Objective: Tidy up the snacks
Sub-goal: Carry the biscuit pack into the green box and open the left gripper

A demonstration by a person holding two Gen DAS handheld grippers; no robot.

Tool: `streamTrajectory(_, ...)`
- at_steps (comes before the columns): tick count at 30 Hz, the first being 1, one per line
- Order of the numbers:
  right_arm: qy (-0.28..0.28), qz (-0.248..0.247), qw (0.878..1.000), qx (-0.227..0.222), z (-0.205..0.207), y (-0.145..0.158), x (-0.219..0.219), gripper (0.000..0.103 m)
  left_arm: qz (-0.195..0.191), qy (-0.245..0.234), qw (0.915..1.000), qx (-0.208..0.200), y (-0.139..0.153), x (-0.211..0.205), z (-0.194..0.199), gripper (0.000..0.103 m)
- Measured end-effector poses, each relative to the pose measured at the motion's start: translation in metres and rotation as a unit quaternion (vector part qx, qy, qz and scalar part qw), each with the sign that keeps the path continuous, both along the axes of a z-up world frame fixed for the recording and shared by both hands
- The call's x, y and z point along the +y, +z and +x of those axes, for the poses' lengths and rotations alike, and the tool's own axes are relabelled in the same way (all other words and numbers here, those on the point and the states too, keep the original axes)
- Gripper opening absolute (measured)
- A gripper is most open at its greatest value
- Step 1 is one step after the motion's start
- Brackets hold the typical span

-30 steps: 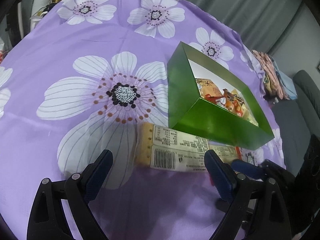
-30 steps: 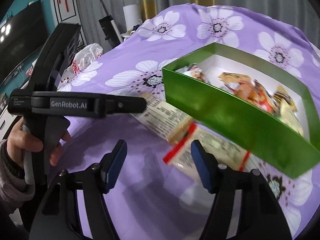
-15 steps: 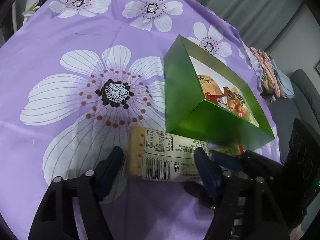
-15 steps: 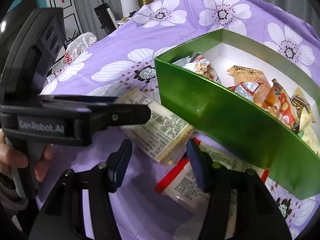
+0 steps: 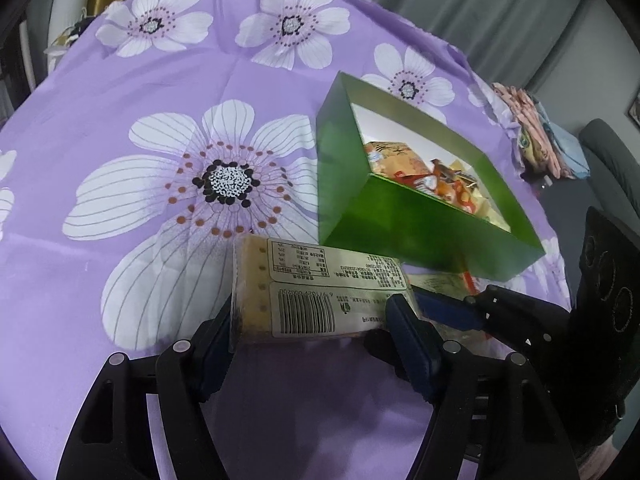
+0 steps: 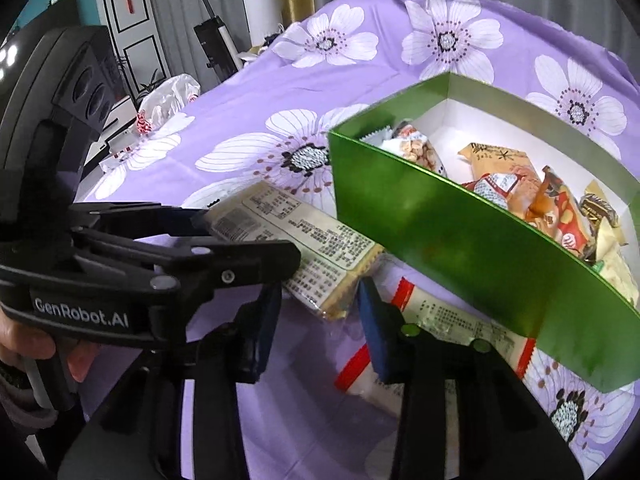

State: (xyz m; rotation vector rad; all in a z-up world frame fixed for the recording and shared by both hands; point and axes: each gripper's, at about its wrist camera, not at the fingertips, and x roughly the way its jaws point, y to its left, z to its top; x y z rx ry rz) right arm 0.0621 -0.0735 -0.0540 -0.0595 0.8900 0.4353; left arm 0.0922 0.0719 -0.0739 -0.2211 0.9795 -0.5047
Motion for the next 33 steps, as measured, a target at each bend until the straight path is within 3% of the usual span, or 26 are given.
streamTrajectory(10,-0.011,0.004,0.998,-0.069,-0.036,0.051,-0.016,0.04,-0.003,-0.015,0.9981,-0.06,0.054,-0.013,-0.029,0.072)
streamTrajectory(19,-0.065,0.001,0.992,-0.108,-0.016,0.082,-0.067,0.04,-0.002,-0.053,0.993,-0.106,0.092,-0.072,0.006,0.072)
streamTrajectory(24,-0.097,0.017,0.99,-0.101,0.01,0.077,-0.102,0.041,-0.004,-0.075,0.991,-0.111,0.092,-0.107,0.038,0.072)
streamTrajectory(33,-0.127,0.01,0.99,-0.064,0.046,0.049,-0.124,0.044,0.016,-0.073,0.9945,-0.074,0.063,-0.147,0.086,0.072)
